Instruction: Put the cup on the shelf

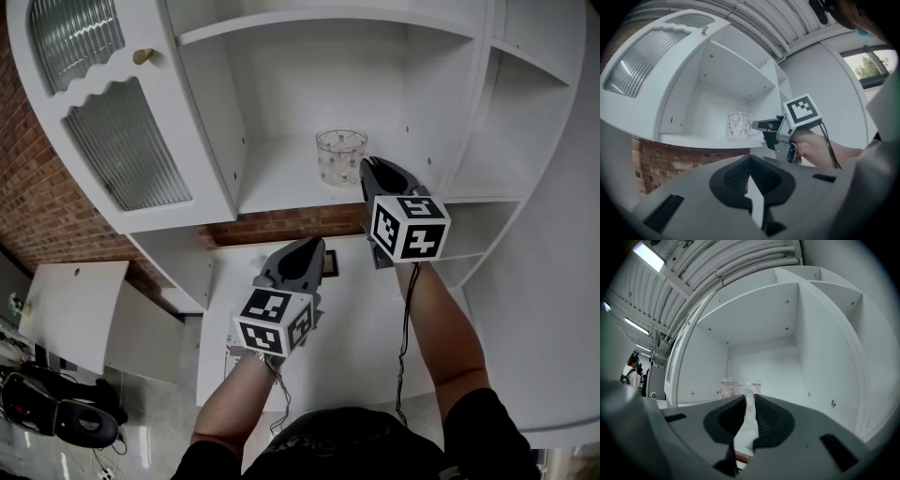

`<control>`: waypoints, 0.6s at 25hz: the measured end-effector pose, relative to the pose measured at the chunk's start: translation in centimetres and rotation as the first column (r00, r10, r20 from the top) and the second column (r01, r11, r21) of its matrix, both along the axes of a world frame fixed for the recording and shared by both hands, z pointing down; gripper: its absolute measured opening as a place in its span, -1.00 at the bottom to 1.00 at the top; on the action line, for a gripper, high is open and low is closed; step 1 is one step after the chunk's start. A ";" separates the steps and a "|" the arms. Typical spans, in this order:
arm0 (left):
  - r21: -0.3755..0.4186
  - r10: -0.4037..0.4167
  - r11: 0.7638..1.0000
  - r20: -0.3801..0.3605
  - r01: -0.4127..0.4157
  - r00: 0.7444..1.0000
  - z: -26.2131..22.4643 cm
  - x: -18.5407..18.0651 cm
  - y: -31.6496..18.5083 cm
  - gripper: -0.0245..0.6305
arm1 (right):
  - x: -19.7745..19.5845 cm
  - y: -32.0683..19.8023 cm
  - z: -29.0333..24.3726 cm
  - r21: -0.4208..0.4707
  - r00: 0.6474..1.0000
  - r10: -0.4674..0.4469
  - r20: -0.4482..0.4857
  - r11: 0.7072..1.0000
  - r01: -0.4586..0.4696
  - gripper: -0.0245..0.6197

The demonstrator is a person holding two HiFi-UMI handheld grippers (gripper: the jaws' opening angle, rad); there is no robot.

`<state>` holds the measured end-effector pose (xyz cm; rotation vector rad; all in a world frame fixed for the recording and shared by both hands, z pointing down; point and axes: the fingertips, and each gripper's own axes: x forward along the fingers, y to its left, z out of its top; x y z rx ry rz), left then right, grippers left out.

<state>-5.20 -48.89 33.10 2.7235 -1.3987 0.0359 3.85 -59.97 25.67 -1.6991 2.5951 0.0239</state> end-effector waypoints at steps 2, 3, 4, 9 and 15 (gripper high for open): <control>-0.002 0.001 1.000 -0.001 -0.001 1.000 0.1 0.0 -0.2 -0.91 | -0.1 -0.2 0.1 0.000 1.000 0.011 -0.017 1.000 -0.011 -0.80; -0.004 0.002 1.000 -0.001 -0.002 1.000 0.1 0.0 -0.3 -0.91 | -0.2 -0.3 0.1 0.000 0.999 0.017 -0.029 1.000 -0.017 -0.80; -0.005 0.003 1.000 -0.003 -0.003 1.000 0.1 0.0 -0.4 -0.91 | -0.3 -0.4 0.1 -0.003 0.999 0.022 -0.040 1.000 -0.022 -0.80; -0.010 0.013 1.000 -0.007 -0.013 1.000 0.4 0.4 -0.6 -0.91 | -0.4 -0.6 0.5 -0.016 0.995 0.044 -0.085 0.999 -0.045 -0.79; -0.017 0.023 1.000 -0.009 -0.023 1.000 0.7 0.6 -0.4 -0.91 | -0.4 -0.8 0.7 -0.019 0.993 0.062 -0.105 0.998 -0.065 -0.78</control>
